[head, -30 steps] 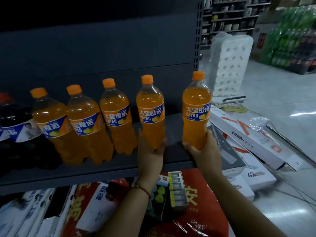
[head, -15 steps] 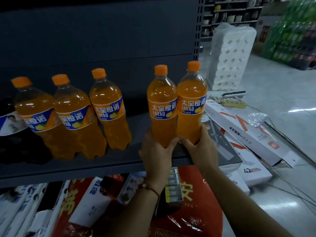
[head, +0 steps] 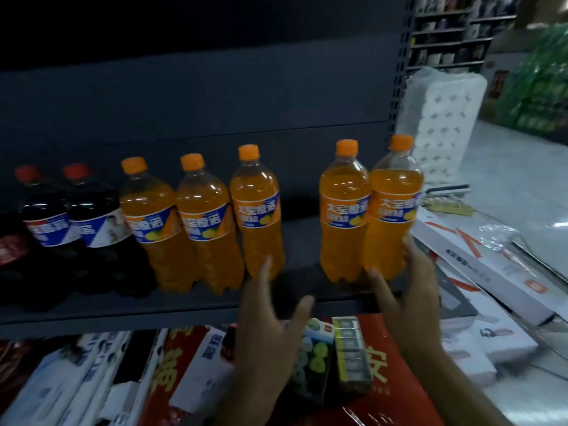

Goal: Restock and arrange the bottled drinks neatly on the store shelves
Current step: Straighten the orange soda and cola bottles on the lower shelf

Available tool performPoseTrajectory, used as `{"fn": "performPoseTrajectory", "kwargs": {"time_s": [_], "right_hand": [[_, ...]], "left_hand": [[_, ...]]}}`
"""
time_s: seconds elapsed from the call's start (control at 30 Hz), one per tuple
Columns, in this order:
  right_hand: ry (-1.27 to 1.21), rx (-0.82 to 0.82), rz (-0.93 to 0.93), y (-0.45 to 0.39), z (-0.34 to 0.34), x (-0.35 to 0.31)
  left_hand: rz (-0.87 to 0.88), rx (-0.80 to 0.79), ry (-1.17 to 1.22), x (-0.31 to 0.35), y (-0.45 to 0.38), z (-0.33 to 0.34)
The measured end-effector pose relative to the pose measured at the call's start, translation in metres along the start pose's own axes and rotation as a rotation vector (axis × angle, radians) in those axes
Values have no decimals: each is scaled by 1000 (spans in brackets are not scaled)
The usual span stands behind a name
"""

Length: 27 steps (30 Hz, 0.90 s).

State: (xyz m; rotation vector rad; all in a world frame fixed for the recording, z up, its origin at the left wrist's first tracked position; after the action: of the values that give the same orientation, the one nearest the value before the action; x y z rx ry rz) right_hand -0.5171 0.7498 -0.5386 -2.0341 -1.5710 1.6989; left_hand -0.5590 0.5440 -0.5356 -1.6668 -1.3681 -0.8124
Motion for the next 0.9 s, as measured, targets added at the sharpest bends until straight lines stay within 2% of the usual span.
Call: {"fn": "performPoseTrajectory", "kwargs": {"time_s": [0.03, 0.1, 0.17, 0.23, 0.37, 0.57, 0.67, 0.77, 0.9], "right_hand": [[18, -21, -85, 13, 11, -20], [-30, -201, -158, 28, 43, -59], [-111, -356, -52, 28, 80, -85], [-156, -376, 131, 13, 118, -96], [-175, -316, 307, -14, 170, -88], [46, -190, 170, 3, 166, -77], [169, -99, 179, 11, 151, -80], [158, -32, 225, 17, 139, -79], [152, 35, 200, 19, 130, -74]], "left_hand": [[-35, 73, 8, -13, -1, -25], [-108, 190, -18, -39, -11, -62], [-163, 201, -64, -58, -27, -77], [-115, 178, -88, -66, -43, -82], [-7, 121, -63, -75, -68, -75], [25, 166, -151, -85, -86, -70], [38, 124, -79, -90, -91, -66], [101, 76, 14, -91, -92, -63], [120, 36, 54, -86, -93, -56]]}}
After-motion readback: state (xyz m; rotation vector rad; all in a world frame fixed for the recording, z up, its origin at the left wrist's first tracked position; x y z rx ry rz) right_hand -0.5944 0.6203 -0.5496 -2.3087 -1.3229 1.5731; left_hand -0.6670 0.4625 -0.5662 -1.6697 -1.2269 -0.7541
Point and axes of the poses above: each hand's wrist, its own y-axis away from the middle knuckle, its own z-axis out of the palm, x = y × z, the point moved 1 cm from there along -y, towards the middle knuckle, and after that the axes turned 7 degrees about -z, right-handed, at the moved point
